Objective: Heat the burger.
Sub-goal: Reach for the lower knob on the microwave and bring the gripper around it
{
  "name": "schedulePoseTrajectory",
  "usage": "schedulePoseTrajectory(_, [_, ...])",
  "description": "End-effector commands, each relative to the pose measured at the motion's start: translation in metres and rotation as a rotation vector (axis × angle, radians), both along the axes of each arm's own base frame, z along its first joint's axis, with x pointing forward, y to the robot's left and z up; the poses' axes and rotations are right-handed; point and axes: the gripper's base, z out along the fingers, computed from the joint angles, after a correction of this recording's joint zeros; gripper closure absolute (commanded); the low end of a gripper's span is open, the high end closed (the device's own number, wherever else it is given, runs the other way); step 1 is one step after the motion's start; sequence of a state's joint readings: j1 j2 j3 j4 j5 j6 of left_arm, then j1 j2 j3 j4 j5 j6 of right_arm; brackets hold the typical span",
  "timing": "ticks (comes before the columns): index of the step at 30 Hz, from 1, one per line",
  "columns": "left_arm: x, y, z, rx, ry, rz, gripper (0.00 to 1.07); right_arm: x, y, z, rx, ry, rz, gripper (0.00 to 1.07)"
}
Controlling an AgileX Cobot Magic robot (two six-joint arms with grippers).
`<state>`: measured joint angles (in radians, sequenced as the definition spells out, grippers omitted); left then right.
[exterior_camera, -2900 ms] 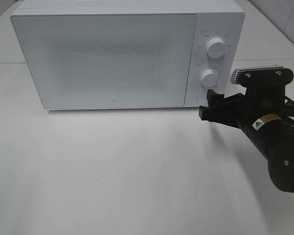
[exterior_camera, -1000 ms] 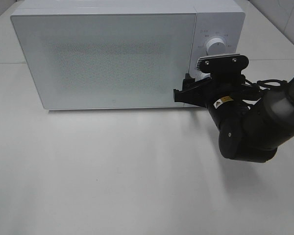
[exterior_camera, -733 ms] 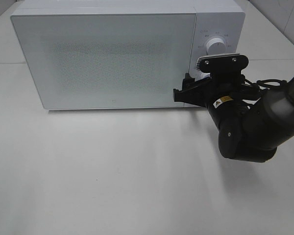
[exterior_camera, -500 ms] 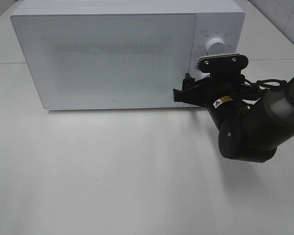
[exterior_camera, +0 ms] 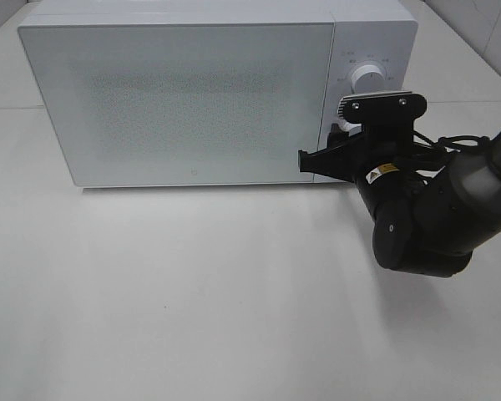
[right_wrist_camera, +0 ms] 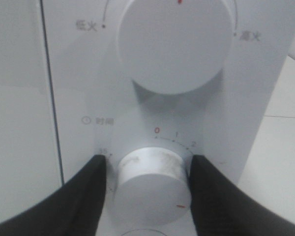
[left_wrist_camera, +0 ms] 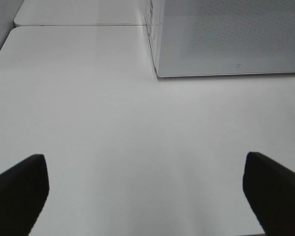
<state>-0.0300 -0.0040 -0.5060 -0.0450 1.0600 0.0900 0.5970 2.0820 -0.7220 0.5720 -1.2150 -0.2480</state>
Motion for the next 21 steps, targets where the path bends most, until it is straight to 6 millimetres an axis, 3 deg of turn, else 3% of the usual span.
schedulePoseTrajectory(1, [-0.0025, -0.0001, 0.0007, -0.006, -0.033, -0.002, 0.04, 0.0053, 0.0024, 0.0182, -0.003, -0.179, 0.011, 0.7])
schedulePoseTrajectory(3, [-0.0025, -0.0001, 0.0007, -0.006, -0.033, -0.002, 0.04, 0.0052, 0.0026, 0.0176, -0.003, -0.173, 0.013, 0.82])
schedulePoseTrajectory(6, [-0.0025, -0.0001, 0.0007, -0.006, -0.033, -0.002, 0.04, 0.0052, 0.0026, 0.0176, -0.001, -0.173, 0.013, 0.89])
schedulePoseTrajectory(14, [-0.0025, -0.0001, 0.0007, -0.006, -0.033, -0.002, 0.04, 0.0052, 0.0028, 0.0177, 0.04, -0.17, 0.01, 0.92])
schedulePoseTrajectory(19, [-0.0025, -0.0001, 0.0007, -0.006, -0.033, -0.002, 0.04, 0.0051, 0.0039, 0.018, 0.275, -0.151, -0.004, 0.91])
schedulePoseTrajectory(20, [-0.0025, -0.0001, 0.0007, -0.006, -0.033, -0.002, 0.04, 0.0051, 0.0046, 0.0181, 0.439, -0.134, -0.014, 0.91])
schedulePoseTrajectory(21, [-0.0025, -0.0001, 0.0007, -0.006, -0.033, -0.002, 0.04, 0.0051, 0.0046, 0.0181, 0.439, -0.134, -0.014, 0.91])
